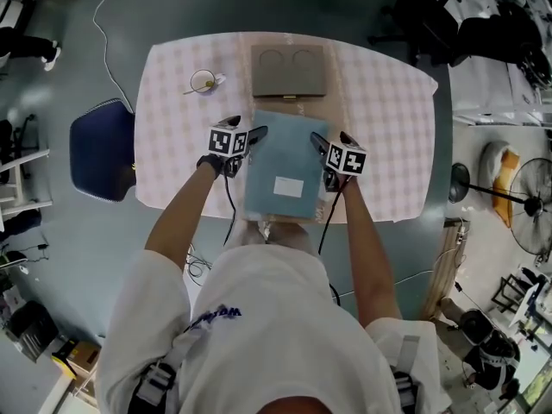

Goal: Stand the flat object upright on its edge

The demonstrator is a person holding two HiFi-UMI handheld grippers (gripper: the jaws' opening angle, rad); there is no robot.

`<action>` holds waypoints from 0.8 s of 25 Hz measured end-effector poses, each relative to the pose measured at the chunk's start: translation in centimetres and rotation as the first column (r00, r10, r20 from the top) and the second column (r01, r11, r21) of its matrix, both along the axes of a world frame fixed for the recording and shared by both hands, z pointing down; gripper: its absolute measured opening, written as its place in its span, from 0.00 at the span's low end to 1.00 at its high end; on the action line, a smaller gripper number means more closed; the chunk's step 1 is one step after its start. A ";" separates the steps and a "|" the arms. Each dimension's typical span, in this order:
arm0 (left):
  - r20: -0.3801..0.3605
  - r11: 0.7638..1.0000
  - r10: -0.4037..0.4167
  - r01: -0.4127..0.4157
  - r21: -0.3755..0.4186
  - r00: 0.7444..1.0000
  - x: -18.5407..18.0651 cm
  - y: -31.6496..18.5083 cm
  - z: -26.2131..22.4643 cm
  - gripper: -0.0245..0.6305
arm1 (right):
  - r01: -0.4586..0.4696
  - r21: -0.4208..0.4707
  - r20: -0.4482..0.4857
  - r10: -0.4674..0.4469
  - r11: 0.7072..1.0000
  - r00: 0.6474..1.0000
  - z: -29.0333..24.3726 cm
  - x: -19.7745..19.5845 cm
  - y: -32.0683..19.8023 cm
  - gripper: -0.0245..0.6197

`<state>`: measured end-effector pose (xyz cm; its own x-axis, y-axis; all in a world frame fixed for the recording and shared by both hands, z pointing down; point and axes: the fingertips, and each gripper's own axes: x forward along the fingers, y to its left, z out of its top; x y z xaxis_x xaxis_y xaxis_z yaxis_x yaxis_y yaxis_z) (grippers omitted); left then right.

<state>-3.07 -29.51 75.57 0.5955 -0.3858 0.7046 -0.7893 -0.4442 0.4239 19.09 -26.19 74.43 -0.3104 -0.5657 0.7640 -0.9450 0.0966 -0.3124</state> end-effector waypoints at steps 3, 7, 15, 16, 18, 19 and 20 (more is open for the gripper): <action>-0.008 1.000 -0.002 0.002 -0.013 1.000 0.5 -0.3 0.2 0.65 | 0.000 -0.010 0.004 0.000 1.000 1.000 0.4 -0.1 -0.4 0.70; -0.019 1.000 -0.004 0.004 -0.022 1.000 1.0 -0.7 0.3 0.62 | 0.007 -0.018 0.003 -0.007 1.000 1.000 0.8 -0.5 -0.8 0.68; -0.019 0.999 -0.014 0.014 -0.045 1.000 1.6 -0.8 1.0 0.59 | 0.015 -0.040 0.007 -0.015 0.999 1.000 1.6 -1.1 -1.0 0.61; -0.019 0.999 -0.018 0.017 -0.049 1.000 1.6 -0.9 1.0 0.59 | 0.016 -0.043 0.005 -0.016 0.999 1.000 1.6 -1.2 -1.0 0.60; -0.016 0.998 -0.015 0.014 -0.053 1.000 1.6 -0.9 1.1 0.57 | 0.018 -0.045 -0.001 -0.018 0.999 1.000 1.7 -1.2 -1.2 0.58; -0.012 0.998 -0.012 0.011 -0.055 1.000 1.5 -1.0 1.2 0.56 | 0.019 -0.046 -0.006 -0.019 0.999 1.000 1.8 -1.2 -1.3 0.57; -0.009 0.998 -0.010 0.010 -0.057 1.000 1.5 -1.0 1.3 0.55 | 0.019 -0.048 -0.012 -0.020 0.999 1.000 1.9 -1.2 -1.3 0.57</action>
<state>-1.58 -30.50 76.88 0.5988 -0.3513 0.7197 -0.7893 -0.4113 0.4559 17.94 -27.53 76.34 -0.3113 -0.5221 0.7941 -0.9470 0.1002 -0.3053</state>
